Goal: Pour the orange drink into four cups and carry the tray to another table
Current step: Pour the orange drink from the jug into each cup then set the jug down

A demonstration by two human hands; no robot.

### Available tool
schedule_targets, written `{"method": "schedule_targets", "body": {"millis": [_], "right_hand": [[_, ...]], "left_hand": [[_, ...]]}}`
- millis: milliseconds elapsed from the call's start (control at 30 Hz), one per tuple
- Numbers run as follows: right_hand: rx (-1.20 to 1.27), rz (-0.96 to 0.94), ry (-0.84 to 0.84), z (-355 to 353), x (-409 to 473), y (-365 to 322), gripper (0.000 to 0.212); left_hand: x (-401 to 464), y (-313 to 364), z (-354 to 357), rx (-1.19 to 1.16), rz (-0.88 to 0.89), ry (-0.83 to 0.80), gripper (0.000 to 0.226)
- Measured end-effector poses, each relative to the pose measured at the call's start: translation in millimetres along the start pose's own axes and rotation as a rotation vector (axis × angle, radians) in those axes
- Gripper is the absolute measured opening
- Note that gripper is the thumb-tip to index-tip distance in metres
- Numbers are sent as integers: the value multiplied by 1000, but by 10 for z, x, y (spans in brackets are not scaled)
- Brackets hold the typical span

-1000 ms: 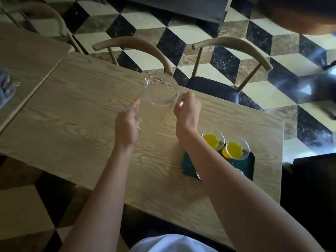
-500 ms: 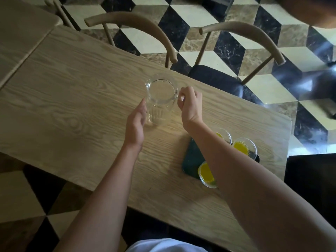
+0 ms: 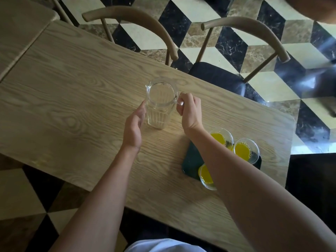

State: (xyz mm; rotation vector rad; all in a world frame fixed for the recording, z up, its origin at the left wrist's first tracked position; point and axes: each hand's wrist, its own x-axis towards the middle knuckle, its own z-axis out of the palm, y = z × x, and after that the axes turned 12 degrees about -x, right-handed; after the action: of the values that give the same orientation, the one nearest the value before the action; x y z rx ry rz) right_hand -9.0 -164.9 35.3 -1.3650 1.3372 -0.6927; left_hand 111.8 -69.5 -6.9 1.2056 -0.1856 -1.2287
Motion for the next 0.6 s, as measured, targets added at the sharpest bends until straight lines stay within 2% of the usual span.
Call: {"method": "schedule_targets", "body": {"millis": [200,267,333,367,400,467,533,600], "right_hand": [[15,-5,-6,3,-34,-6,25],[11,-19,-38,-25,-61,-6,23],[-20,-32,-62,-105,-109,-20,22],[-48,-41,-61,-175,-149,-37,29],[-71,-54,-44,-267,-201,-64,37],[-58,-128,31,-514,-378,-146,44],[-27,-239,108,-811,-637,-210,42],[-34,-298,177,-1102,-940,-177,40]], "left_hand": [[-16,51,-53,151,71,46,58],[-73,101,-20,239,65,-40,53],[-151,157,37,353,64,-40,73],[-233,216,100,396,86,5,85],[-312,263,153,440,148,63,87],[-626,349,307,567,361,111,75],[-1036,354,522,656,610,25,67],[-1358,261,703,677,795,-157,62]]}}
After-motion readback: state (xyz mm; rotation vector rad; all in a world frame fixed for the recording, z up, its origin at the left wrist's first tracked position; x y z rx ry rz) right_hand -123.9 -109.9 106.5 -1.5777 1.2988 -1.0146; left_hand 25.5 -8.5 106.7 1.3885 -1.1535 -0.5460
